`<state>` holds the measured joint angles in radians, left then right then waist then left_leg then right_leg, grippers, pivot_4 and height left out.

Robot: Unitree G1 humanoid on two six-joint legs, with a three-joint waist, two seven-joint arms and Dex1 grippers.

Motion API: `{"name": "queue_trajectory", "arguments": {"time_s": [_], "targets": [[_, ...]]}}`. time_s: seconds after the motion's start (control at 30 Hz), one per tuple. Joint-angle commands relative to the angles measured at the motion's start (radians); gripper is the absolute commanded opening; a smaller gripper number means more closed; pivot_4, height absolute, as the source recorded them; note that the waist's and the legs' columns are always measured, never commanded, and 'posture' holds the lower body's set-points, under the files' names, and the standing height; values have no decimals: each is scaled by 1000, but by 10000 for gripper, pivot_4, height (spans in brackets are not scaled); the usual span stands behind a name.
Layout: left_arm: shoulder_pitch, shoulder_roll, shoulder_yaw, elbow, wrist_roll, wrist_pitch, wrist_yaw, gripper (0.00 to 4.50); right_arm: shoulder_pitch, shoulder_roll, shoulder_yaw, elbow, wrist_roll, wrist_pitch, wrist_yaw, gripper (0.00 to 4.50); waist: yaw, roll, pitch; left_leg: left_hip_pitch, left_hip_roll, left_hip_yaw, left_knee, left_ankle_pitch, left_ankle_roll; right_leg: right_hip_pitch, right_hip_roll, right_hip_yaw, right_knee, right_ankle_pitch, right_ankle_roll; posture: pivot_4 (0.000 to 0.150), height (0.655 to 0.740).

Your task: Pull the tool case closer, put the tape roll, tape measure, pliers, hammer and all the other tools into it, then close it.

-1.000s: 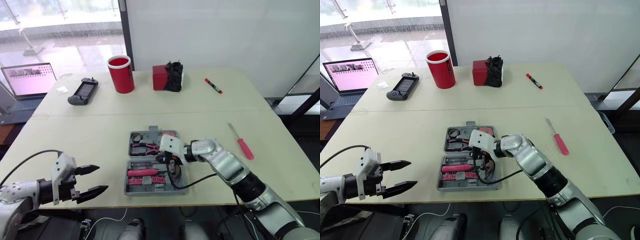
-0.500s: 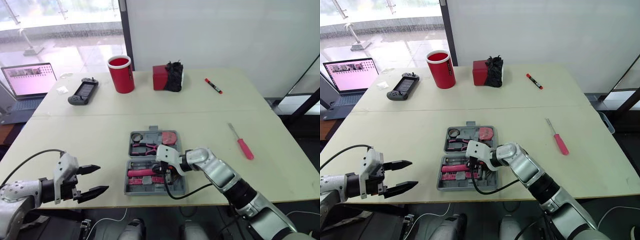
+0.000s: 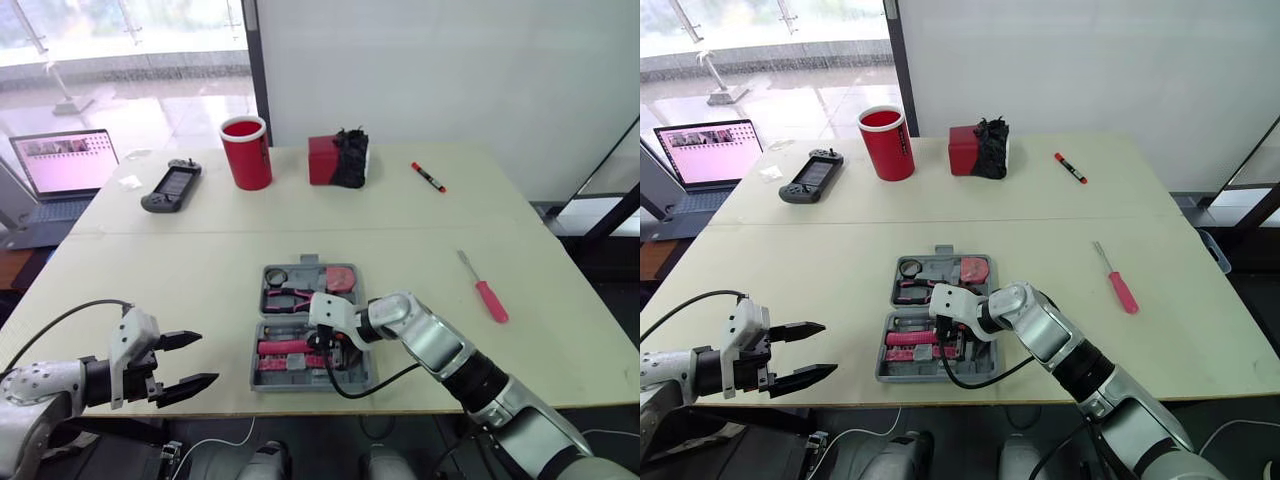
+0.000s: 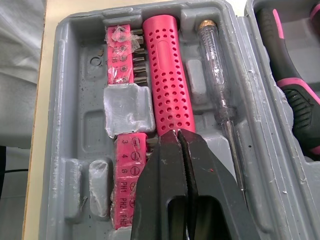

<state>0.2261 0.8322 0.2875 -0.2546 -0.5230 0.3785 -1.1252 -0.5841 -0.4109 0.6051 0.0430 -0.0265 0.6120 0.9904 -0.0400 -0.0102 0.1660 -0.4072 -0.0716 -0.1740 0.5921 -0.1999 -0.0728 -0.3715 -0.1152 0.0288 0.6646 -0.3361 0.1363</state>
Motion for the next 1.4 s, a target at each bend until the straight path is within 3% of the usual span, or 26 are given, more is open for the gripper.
{"name": "queue_trajectory", "arguments": {"time_s": [0.03, 0.2, 0.27, 0.37, 0.57, 0.73, 0.9, 1.13, 1.2, 1.4], "targets": [[-19, -2, 16, -13, -22, 6, 6, 45000, 46, 2, -38, 22, 9, 19, -28, 429, 2, 0, 0, 0, 0, 0, 0, 0, 0, 0, 0, 0, 0, 0, 0, 1500, 7400], [-40, -49, 68, 19, -45, -8, 61, 45000, 90, -18, -230, -101, 88, -26, -78, 429, 3, -1, 1, -2, 0, 0, 0, 0, 0, -1, 0, 0, 0, 0, 0, 1500, 7400], [-61, -90, 83, 97, 13, -95, 118, 45000, 149, -36, -342, -129, 110, -86, -137, 429, 3, -1, 1, -2, 0, 0, 0, 0, 0, -1, 0, 0, 0, 0, 0, 1500, 7400], [-81, -146, 112, 190, 66, -212, 181, 45000, 240, -51, -500, -172, 148, -140, -214, 13234, 4, -1, 1, -2, 0, 0, -1, 0, 0, 0, 0, 0, 0, 0, 0, 1500, 7400], [-51, -270, 272, 325, 50, -357, 333, 45000, 557, -79, -874, -234, 197, -338, -365, 43249, 23, -2, 1, -3, -1, 1, -1, 0, 0, 1, -1, 0, -1, 0, 0, 1500, 7400], [-7, -302, 345, 419, 107, -463, 455, 45000, 803, -37, -1057, -266, 255, -465, -410, 44232, 26, -2, 1, -3, 0, 2, 0, 0, 0, 2, -1, 0, -1, 0, 0, 1500, 7400], [23, -308, 427, 494, 66, -484, 503, 45000, 912, 23, -1145, -269, 332, -493, -449, 44232, 21, -2, 1, -2, 0, 2, 0, 0, 0, 2, -1, 1, -1, 0, 0, 1500, 7400], [50, -291, 379, 511, 78, -534, 415, 45000, 890, 35, -1125, -305, 373, -458, -496, 44232, 27, -2, 1, -2, 0, 2, 0, 0, 0, 2, -2, 1, -1, -2, -3, 1500, 7400], [56, -249, 297, 486, 127, -579, 313, 45000, 869, 13, -1109, -317, 354, -424, -518, 44232, 28, -2, 1, -2, 0, 2, 0, 0, 0, 1, -2, 1, -1, -2, -3, 1500, 7400], [2, -118, 161, 339, 22, -392, 85, 45000, 665, -112, -1050, -324, 369, -234, -546, 44232, 22, 0, 1, -2, 0, 2, 0, 0, 0, 2, -2, 1, -1, -2, -4, 1500, 7400]]}}
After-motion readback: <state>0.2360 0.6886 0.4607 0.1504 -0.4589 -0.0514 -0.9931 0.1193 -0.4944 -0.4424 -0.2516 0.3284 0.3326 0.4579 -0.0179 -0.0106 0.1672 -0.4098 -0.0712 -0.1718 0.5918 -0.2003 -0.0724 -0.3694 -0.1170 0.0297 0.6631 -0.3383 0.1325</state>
